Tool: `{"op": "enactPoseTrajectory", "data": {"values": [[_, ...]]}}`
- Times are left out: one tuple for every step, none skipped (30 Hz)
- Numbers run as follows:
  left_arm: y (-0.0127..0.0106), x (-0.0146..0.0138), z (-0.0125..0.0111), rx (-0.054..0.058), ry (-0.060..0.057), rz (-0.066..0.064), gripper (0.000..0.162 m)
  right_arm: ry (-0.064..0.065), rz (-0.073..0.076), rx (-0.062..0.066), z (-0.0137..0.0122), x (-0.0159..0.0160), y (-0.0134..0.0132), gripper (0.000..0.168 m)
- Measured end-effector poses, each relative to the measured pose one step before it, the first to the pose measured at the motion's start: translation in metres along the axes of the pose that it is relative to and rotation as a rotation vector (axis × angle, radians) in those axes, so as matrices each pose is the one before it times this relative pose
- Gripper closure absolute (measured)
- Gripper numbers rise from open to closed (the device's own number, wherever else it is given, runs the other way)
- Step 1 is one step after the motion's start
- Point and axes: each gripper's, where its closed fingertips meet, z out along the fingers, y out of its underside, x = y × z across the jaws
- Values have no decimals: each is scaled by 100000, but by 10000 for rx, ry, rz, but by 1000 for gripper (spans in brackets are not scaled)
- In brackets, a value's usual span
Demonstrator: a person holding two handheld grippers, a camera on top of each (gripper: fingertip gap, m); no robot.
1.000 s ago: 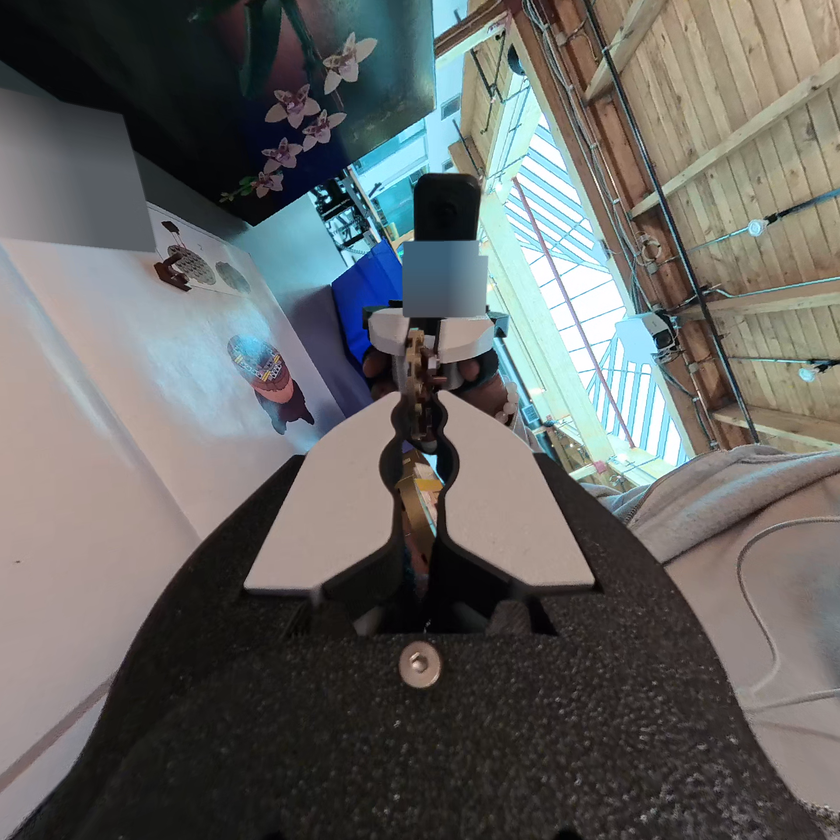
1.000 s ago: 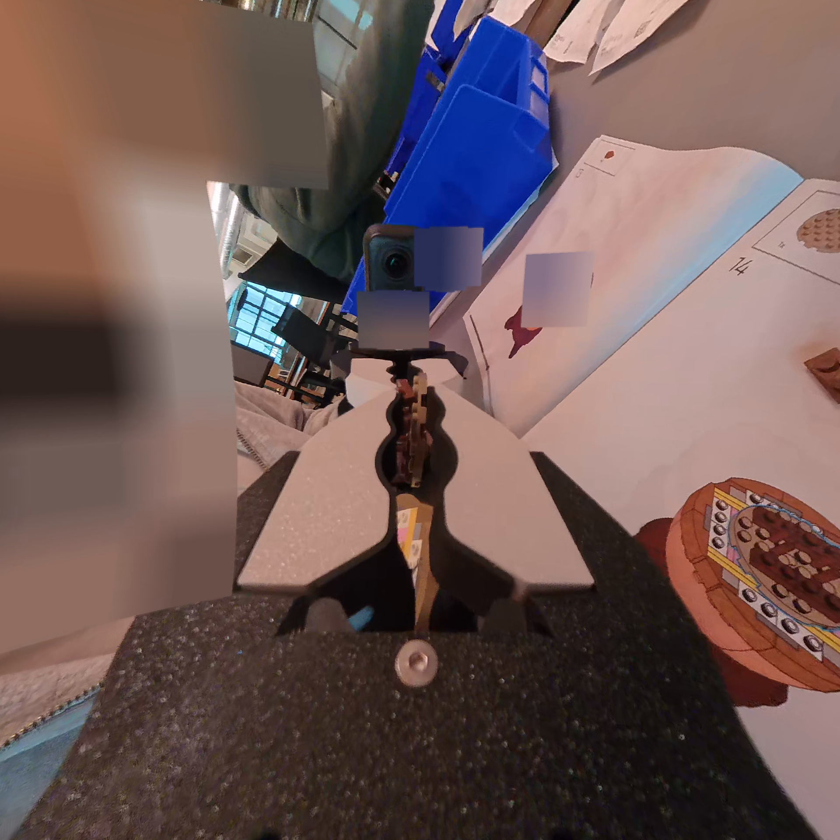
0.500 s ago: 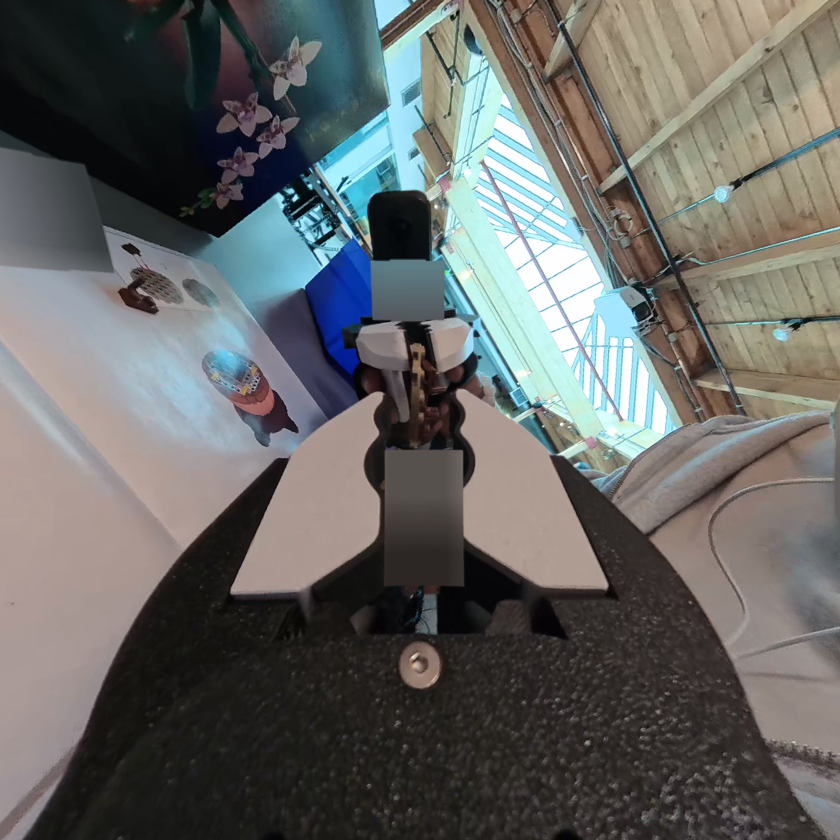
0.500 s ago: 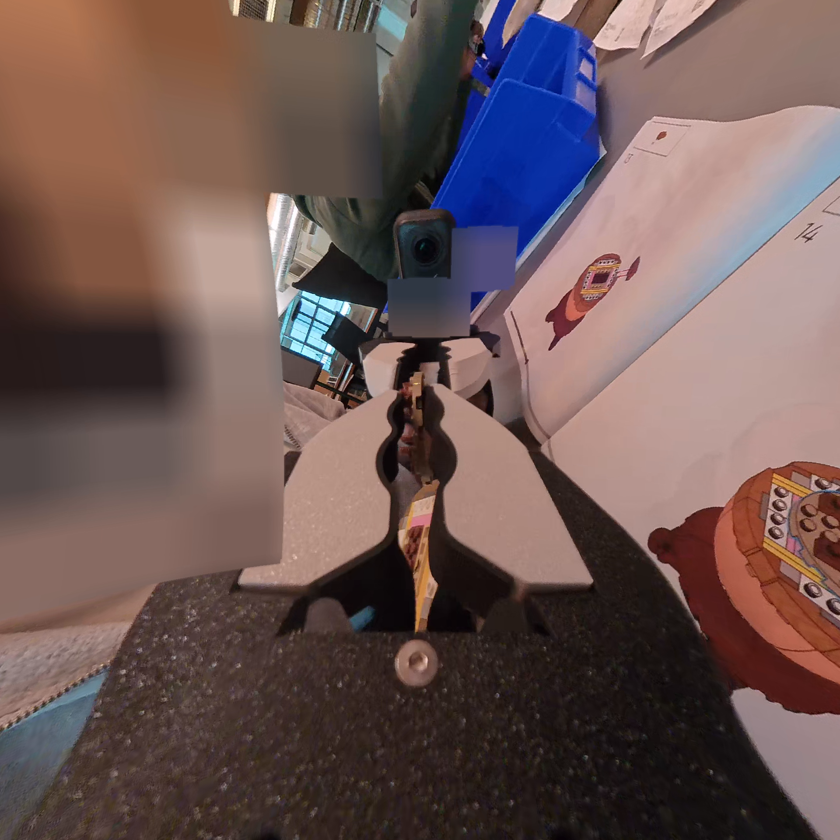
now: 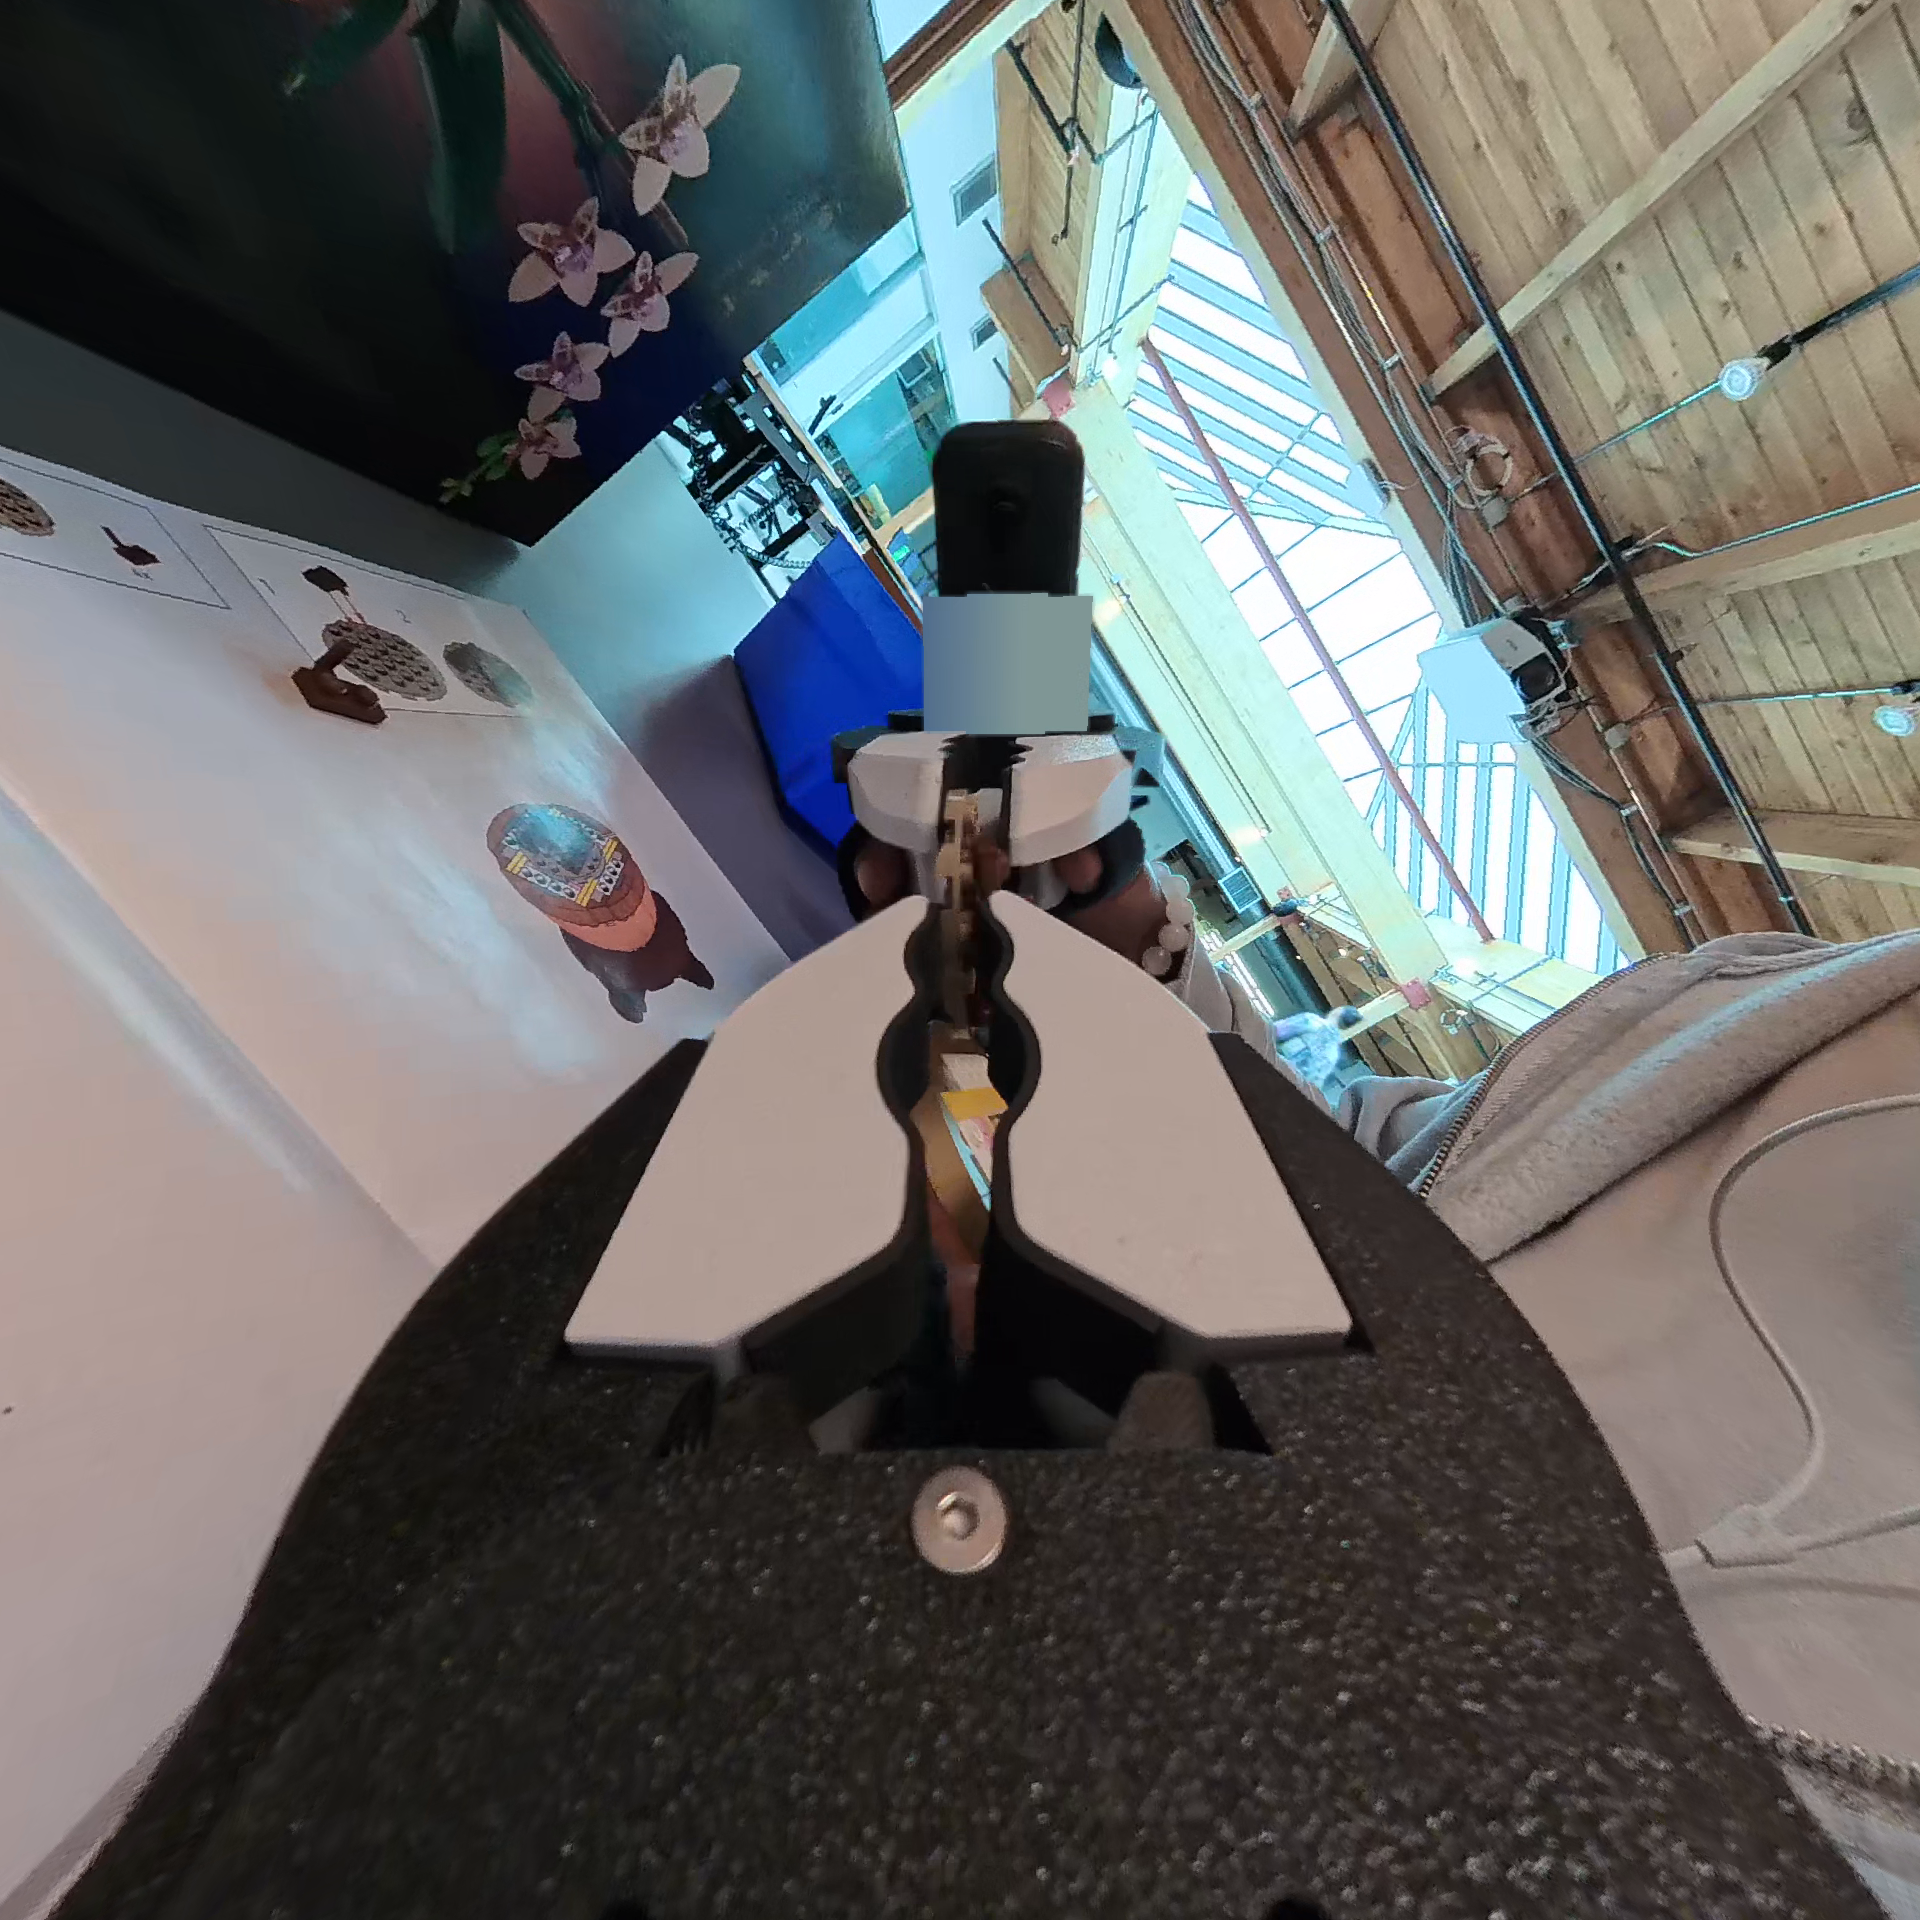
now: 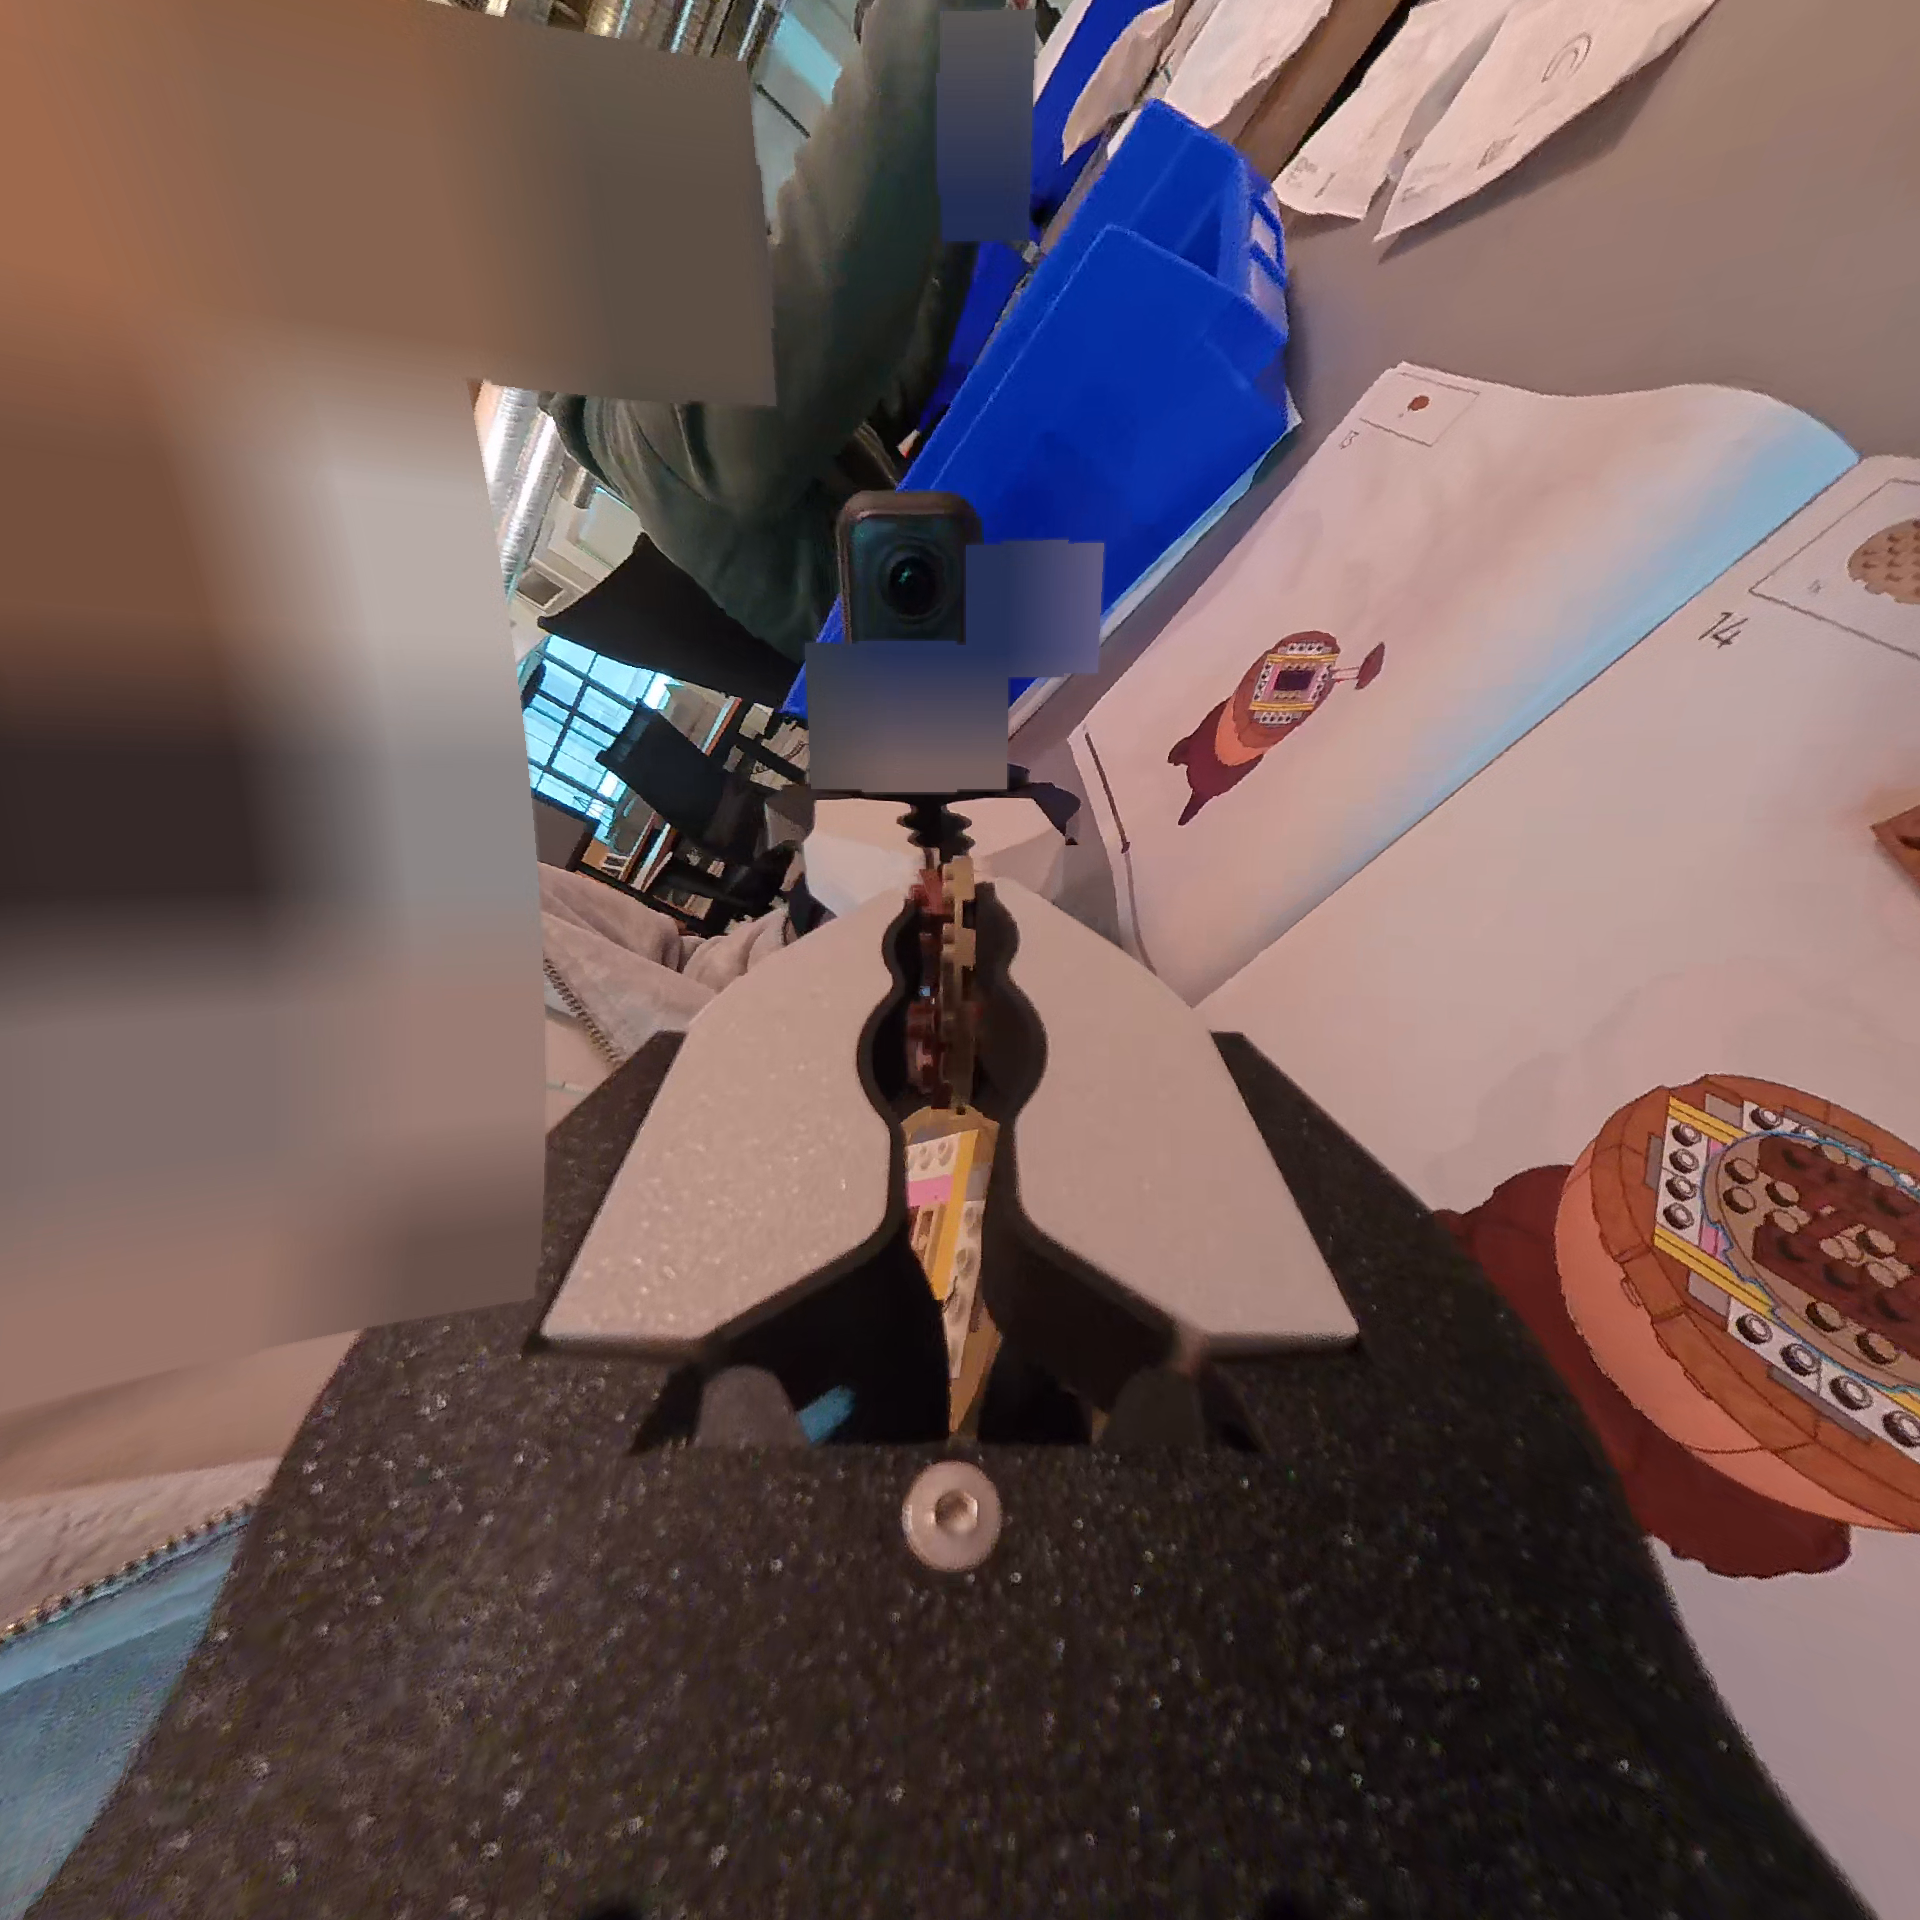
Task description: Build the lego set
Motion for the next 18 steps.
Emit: {"op": "enactPoseTrajectory", "data": {"values": [[2, 60, -2, 0, 48, -27, 158, 45, -99, -7, 4, -12, -4, 160], [20, 26, -12, 0, 13, 44, 158, -16, -98, -32, 9, -83, 12, 160], [38, 26, 4, -12, -10, 100, 157, 4, -49, -70, -16, -13, 57, 160], [64, -10, -2, -54, -35, 91, 157, 3, -27, -76, -16, 5, 67, 160], [62, -19, -1, -70, -42, 66, 157, 16, 11, -53, -5, 26, 47, 160], [39, -61, 10, -67, -49, 6, 157, 48, 19, -23, -3, 68, 20, 160], [40, -52, 22, -76, -19, -71, 157, 90, 24, -29, -15, 131, 12, 160], [39, 64, 25, -83, 84, -124, 154, 61, 27, -49, -44, 122, 34, 160], [-2, 210, 8, -46, 239, -199, 148, -59, 99, -11, -46, -20, -12, 160], [-93, 279, -17, 25, 342, -321, 144, -93, 175, 42, -15, -28, -68, 160], [-198, 261, -52, 113, 373, -442, 141, -102, 151, 82, -2, -42, -115, 160], [-234, 197, -77, 159, 357, -469, 139, -137, 132, 50, 31, -87, -51, 160], [-141, 79, -71, 116, 237, -324, 138, -37, 58, -5, 41, 22, 14, 160], [-7, -91, -50, 50, 30, -97, 139, 39, -51, -62, 24, 82, 98, 160], [108, -158, -31, -10, -107, 98, 140, 65, -60, -108, 16, 89, 163, 160], [155, -140, -26, -63, -132, 157, 140, 39, -49, -124, 3, 36, 199, 160], [123, -108, -24, -53, -106, 118, 140, -16, -60, -63, 13, -55, 111, 160], [15, -84, -47, 21, -86, 80, 143, -84, -26, -14, 49, -167, 46, 160]]}}
